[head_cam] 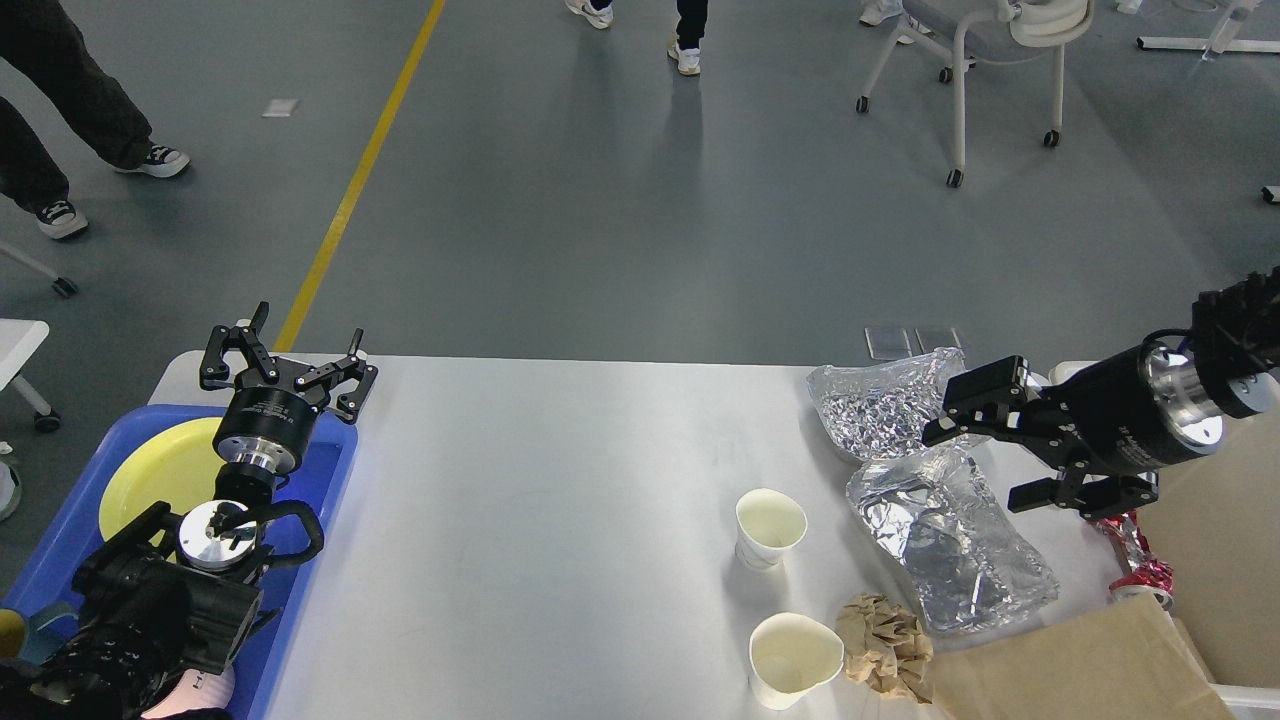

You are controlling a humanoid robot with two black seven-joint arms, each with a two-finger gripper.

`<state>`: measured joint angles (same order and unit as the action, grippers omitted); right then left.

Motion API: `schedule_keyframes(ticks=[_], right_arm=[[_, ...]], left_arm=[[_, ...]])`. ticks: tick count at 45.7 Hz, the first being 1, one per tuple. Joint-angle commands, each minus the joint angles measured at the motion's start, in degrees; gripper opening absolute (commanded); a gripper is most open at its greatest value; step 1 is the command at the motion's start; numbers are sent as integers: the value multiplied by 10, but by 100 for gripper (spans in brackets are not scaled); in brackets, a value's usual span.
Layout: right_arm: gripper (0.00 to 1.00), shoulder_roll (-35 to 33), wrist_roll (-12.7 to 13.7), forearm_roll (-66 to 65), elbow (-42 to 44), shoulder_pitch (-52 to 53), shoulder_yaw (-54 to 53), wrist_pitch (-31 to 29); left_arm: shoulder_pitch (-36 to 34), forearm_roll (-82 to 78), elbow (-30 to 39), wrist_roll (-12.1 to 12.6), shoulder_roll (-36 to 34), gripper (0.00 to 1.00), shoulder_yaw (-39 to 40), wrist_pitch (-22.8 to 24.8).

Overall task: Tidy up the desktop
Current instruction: 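Raise the right arm off the foil and swing it toward the bin, then lower the right gripper into the white bin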

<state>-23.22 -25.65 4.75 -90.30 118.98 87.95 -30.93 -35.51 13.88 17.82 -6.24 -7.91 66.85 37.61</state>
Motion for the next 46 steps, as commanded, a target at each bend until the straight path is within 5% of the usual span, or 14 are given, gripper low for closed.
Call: schedule_keyframes(ticks=[1, 20, 46], right_arm=[[100, 2, 28, 1, -1, -1, 14, 2], [100, 8, 53, 82, 0, -10, 22, 24], [100, 6, 56, 138, 8, -88, 21, 83]], left_arm=[[1, 0, 0, 0, 0, 100, 0, 0], [2, 0, 1, 0, 0, 100, 0, 1], [2, 0, 1, 0, 0, 100, -1, 1]])
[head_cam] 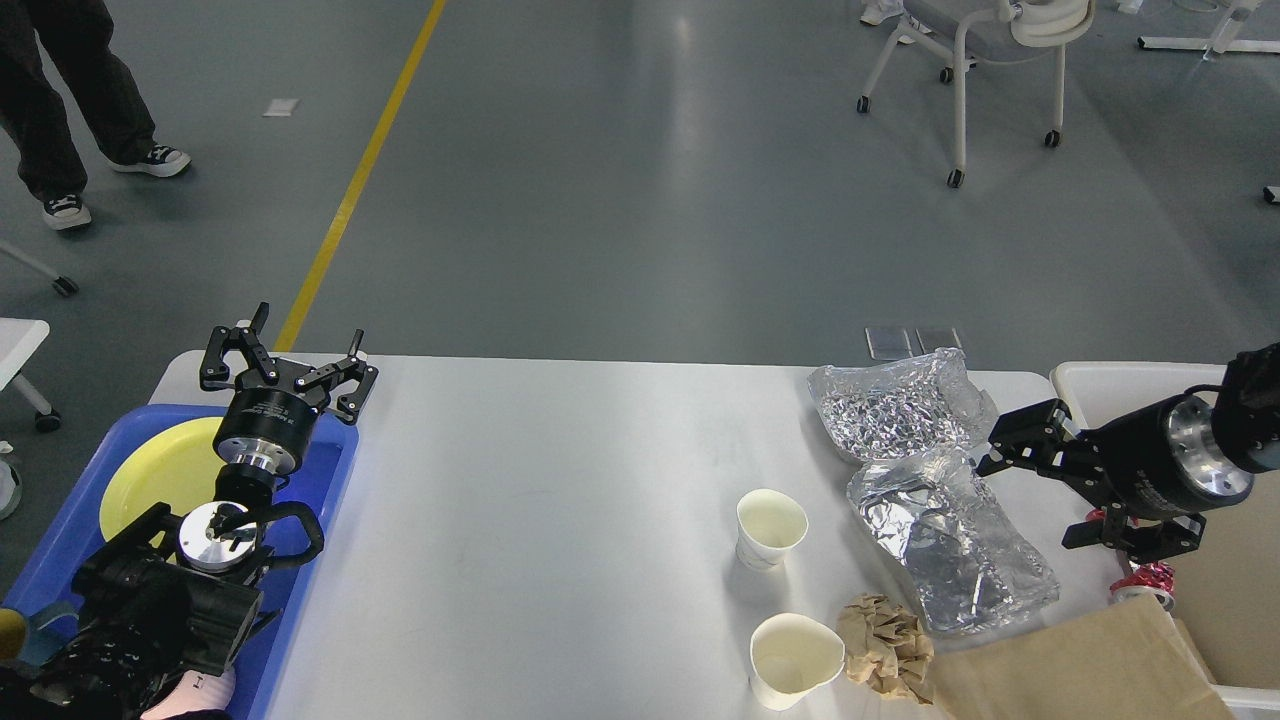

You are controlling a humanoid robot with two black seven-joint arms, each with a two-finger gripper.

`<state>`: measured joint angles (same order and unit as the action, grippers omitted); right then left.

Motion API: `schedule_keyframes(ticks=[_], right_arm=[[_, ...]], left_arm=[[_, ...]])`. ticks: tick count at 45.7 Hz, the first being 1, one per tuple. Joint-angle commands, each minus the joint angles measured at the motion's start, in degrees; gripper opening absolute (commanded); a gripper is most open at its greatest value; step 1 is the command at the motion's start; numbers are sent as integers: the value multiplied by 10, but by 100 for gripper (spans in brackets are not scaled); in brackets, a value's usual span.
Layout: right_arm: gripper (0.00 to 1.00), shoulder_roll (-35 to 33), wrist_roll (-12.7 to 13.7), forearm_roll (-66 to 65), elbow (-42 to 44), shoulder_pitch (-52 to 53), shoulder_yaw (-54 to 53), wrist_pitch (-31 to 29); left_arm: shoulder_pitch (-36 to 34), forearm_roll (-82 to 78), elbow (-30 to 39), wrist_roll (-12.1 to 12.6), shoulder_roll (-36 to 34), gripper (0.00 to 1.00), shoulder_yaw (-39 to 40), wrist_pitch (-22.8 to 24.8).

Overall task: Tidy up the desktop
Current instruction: 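Lower the right gripper into the white bin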

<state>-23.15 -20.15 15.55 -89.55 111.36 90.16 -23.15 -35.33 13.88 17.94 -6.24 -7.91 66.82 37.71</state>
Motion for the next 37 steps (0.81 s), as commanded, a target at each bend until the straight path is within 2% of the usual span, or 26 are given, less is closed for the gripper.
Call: schedule_keyframes(ticks=[1, 13, 20, 30, 37], right_arm=[[100, 7, 1, 31, 2, -14, -2, 6], [100, 60, 1, 37, 27, -27, -4, 68], [100, 80, 4, 37, 52, -55, 5, 72], [100, 102, 58, 37, 53, -74, 19, 65], [100, 63, 98, 37, 36, -77, 23, 62]], left_arm=[[0, 0, 0, 0, 0, 100, 0, 0], [0, 0, 0, 0, 0, 100, 0, 0], [0, 0, 0, 0, 0, 100, 0, 0], [0, 0, 0, 0, 0, 100, 0, -1], [0, 0, 0, 0, 0, 100, 0, -1]])
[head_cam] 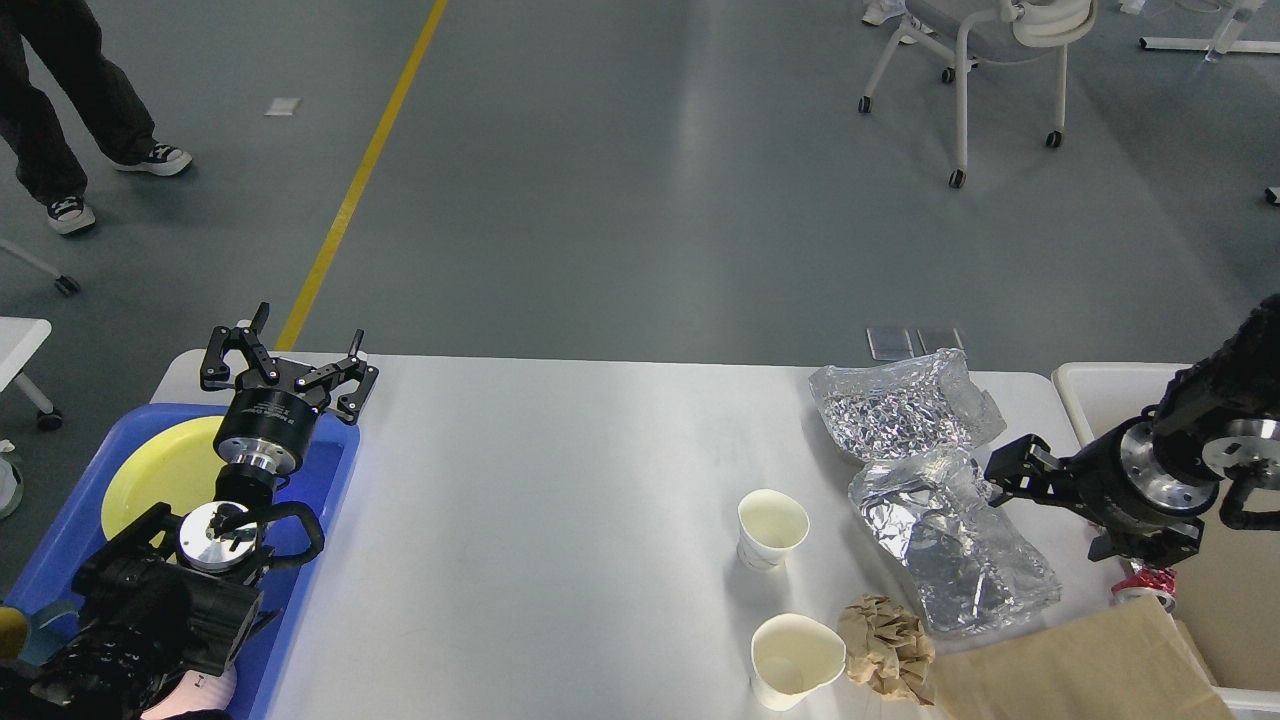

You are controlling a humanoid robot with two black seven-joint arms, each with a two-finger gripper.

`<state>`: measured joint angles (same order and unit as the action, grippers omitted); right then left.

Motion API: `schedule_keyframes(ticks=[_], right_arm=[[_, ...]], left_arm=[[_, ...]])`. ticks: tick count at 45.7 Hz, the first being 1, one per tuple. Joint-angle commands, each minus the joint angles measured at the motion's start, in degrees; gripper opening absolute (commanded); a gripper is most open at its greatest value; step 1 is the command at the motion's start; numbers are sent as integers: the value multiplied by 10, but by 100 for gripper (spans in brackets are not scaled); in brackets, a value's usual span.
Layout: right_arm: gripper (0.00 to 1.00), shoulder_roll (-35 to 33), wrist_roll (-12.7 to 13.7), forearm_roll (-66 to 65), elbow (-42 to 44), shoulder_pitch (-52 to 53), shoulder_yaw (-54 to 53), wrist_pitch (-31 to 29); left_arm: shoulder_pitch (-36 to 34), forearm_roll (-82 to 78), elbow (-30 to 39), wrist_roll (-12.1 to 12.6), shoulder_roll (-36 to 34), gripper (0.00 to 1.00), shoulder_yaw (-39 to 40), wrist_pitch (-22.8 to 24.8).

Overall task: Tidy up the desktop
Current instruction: 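Lower the right gripper into the white bin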

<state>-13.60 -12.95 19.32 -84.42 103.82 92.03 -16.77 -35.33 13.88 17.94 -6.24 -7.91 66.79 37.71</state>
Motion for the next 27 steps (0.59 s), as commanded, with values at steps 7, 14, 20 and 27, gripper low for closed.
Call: schedule_keyframes(ticks=[7, 14, 20, 27], right_arm=[[100, -98, 27, -5, -54, -9, 13, -4], [100, -135, 27, -5, -102, -39, 12, 6], [100, -161, 27, 2, -119, -63, 4, 19], [100, -201, 27, 18, -112, -133, -23, 72]], left_arm=[[0, 0, 0, 0, 0, 100, 0, 0], [0, 0, 0, 0, 0, 100, 0, 0], [0, 0, 0, 0, 0, 100, 0, 0], [0, 0, 0, 0, 0, 100, 0, 0]])
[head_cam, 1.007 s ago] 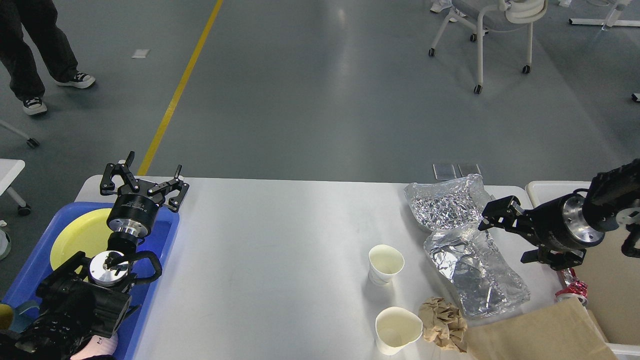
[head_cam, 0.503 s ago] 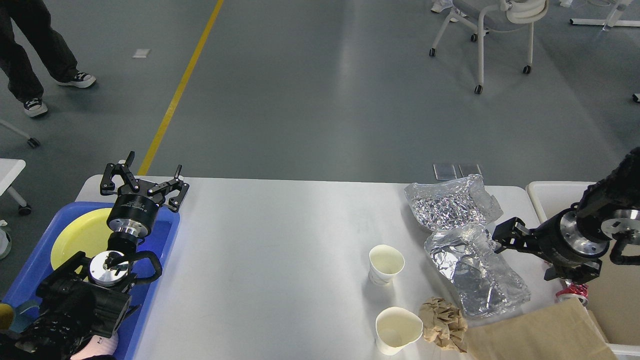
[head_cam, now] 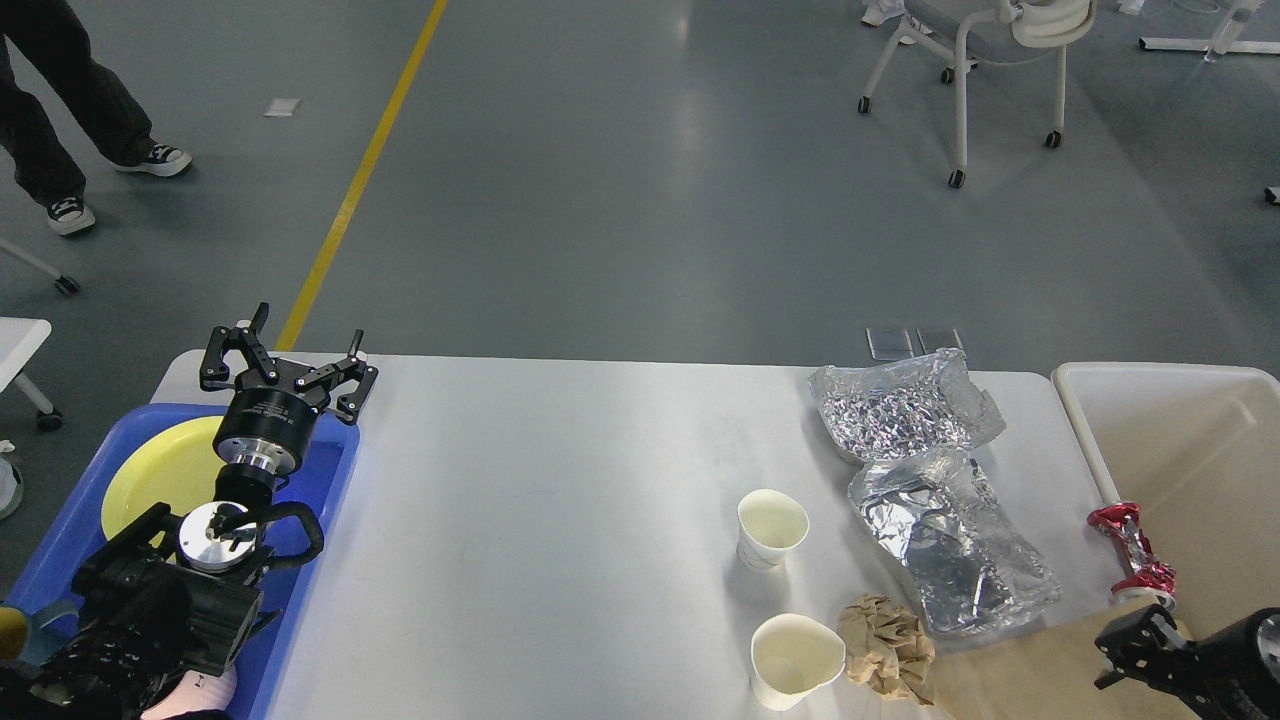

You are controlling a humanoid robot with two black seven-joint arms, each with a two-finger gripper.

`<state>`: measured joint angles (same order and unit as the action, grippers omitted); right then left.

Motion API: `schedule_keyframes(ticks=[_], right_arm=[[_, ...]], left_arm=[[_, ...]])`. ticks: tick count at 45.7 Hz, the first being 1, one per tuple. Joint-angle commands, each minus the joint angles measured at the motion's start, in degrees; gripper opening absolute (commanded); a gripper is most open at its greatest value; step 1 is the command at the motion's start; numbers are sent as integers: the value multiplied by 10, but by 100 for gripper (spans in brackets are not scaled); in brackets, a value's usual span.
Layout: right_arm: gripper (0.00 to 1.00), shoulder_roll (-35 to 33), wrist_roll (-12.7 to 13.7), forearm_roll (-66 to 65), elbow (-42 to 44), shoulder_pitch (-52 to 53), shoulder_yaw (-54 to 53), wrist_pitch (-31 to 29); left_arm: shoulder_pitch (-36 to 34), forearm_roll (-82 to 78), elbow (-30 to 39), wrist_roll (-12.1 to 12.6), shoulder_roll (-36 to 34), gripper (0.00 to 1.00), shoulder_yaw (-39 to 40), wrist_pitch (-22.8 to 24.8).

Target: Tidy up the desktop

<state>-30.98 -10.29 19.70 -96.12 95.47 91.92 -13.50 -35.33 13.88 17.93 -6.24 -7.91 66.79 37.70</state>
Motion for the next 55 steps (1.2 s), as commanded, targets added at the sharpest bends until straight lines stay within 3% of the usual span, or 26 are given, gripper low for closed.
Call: schedule_keyframes(ticks=[1, 13, 23, 30, 38, 48, 55], right_arm=[[100, -32, 0, 18, 8, -59, -27, 45], [97, -88, -4, 53, 16, -110, -98, 69], [78, -101, -5, 74, 25, -161, -168, 87], [52, -97, -6, 73, 42, -230, -235, 134], [0, -103, -7, 73, 51, -266, -293, 137], [0, -108, -8, 74, 50, -270, -315, 198], [0, -109, -8, 72, 48, -270, -314, 204]], left_arm=[[0, 0, 0, 0, 0, 100, 0, 0], [0, 0, 0, 0, 0, 100, 0, 0], [0, 0, 0, 0, -1, 100, 0, 0], [0, 0, 0, 0, 0, 100, 0, 0], [0, 0, 0, 0, 0, 100, 0, 0], [0, 0, 0, 0, 0, 100, 0, 0], [0, -1, 0, 0, 0, 100, 0, 0]])
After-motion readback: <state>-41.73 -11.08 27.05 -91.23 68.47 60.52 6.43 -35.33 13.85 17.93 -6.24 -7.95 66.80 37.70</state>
